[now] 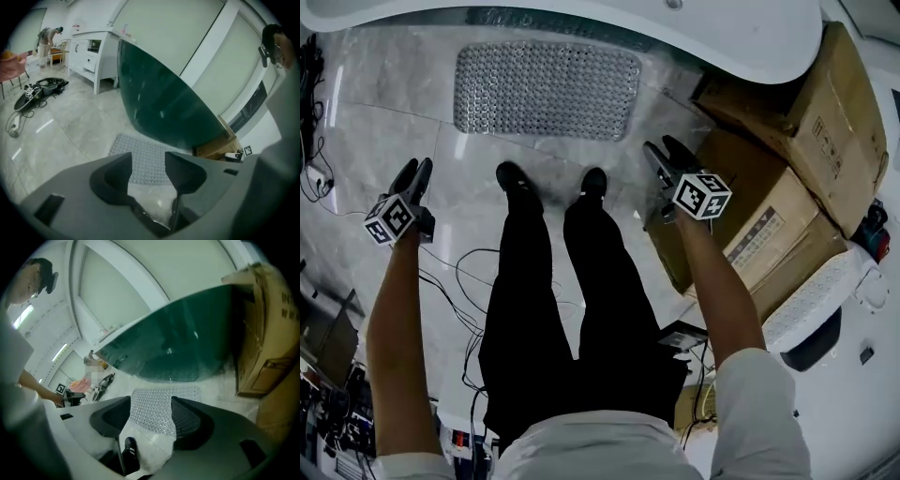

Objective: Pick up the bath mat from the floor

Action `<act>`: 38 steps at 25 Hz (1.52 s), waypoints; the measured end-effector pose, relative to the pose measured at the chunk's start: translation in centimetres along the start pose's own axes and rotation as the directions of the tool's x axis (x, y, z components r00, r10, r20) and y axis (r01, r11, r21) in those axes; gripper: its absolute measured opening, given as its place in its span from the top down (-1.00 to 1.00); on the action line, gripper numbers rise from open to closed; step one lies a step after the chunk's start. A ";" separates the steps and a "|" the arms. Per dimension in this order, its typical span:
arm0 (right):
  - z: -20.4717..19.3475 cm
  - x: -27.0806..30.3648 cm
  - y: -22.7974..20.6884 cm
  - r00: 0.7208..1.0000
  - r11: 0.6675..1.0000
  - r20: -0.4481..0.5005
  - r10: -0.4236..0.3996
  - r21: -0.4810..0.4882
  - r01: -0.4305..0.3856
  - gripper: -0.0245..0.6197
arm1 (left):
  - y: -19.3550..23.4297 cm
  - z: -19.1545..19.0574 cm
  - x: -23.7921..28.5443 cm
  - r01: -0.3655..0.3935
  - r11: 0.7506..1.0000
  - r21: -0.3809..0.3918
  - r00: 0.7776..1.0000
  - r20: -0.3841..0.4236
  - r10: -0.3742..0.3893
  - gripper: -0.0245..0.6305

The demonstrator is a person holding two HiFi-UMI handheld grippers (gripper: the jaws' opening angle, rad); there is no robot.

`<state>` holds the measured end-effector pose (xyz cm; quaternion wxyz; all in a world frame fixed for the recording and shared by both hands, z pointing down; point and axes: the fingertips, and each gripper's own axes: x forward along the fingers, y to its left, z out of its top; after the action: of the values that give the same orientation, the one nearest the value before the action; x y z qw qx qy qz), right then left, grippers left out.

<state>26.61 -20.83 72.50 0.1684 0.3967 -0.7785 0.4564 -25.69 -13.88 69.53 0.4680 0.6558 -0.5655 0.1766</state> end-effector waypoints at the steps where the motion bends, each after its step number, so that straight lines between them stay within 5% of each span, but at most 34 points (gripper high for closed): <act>1: -1.3 1.6 -1.1 1.000 1.000 -0.012 -0.013 0.028 0.013 0.07 | 1.3 -0.7 1.8 -0.001 1.000 0.012 1.000 -0.020 0.001 0.26; 10: -10.9 12.2 -10.8 0.980 0.975 -0.047 -0.195 0.096 0.199 0.07 | 11.5 -6.8 12.1 0.015 0.999 0.035 0.990 -0.140 -0.010 0.11; 20: -16.9 20.3 -18.9 0.971 0.985 -0.167 -0.169 0.004 0.172 0.02 | 18.0 -10.4 23.2 0.058 0.984 0.166 0.972 -0.233 -0.018 0.06; 26: -19.0 23.2 -23.7 0.963 0.982 -0.196 -0.187 -0.037 0.183 0.01 | 21.5 -11.7 30.0 0.018 0.963 0.269 0.966 -0.254 0.053 -0.01; 31: -21.1 24.5 -24.8 0.967 0.987 -0.203 -0.151 0.017 0.158 -0.01 | 25.1 -14.1 33.9 -0.023 0.973 0.229 0.947 -0.306 0.095 -0.04; 38: -22.1 26.3 -24.2 0.957 0.983 -0.225 -0.185 -0.047 0.179 0.01 | 25.1 -15.1 35.3 -0.035 0.983 0.181 0.938 -0.333 0.095 -0.02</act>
<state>26.52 -20.88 114.47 0.3031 0.4094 -0.7199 0.4714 -33.47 -19.95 114.36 0.4940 0.6341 -0.4802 0.3510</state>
